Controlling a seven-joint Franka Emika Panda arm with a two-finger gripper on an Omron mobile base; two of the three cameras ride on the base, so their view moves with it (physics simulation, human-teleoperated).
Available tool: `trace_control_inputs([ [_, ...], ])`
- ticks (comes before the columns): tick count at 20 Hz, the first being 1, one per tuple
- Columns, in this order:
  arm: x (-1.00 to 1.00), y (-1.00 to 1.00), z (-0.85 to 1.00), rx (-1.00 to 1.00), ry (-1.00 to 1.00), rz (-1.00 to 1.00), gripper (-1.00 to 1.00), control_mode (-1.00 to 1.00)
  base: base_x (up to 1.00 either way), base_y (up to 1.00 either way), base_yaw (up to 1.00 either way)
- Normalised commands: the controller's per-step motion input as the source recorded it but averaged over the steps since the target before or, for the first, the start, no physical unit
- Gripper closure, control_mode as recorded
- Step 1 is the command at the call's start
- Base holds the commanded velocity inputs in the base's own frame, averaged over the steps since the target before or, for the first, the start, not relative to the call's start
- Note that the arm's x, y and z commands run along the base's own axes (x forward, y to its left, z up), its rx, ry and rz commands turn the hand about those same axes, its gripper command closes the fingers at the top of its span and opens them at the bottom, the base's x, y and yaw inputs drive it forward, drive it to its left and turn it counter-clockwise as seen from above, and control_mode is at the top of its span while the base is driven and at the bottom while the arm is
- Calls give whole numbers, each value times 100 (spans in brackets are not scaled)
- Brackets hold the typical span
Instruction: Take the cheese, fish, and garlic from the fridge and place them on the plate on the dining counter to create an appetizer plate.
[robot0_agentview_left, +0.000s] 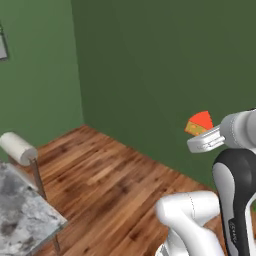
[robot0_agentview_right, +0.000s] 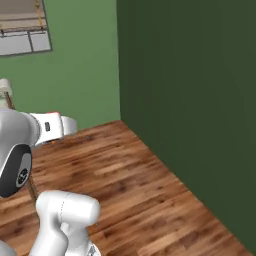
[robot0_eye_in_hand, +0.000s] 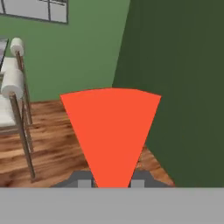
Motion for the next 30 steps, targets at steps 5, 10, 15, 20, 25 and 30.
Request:
trace_control_inputs([
  [5, 0, 0, 0, 0, 0, 0, 100, 100, 92, -17, 74],
  [10, 0, 0, 0, 0, 0, 0, 100, 100, 100, 0, 73],
  [15, 0, 0, 0, 0, 0, 0, 100, 100, 100, -18, 70],
  [20, 0, 0, 0, 0, 0, 0, 100, 100, 92, -50, 68],
  [25, 0, 0, 0, 0, 0, 0, 100, 100, 81, -45, 66],
  [30, 0, 0, 0, 0, 0, 0, 100, 100, 87, -11, 62],
])
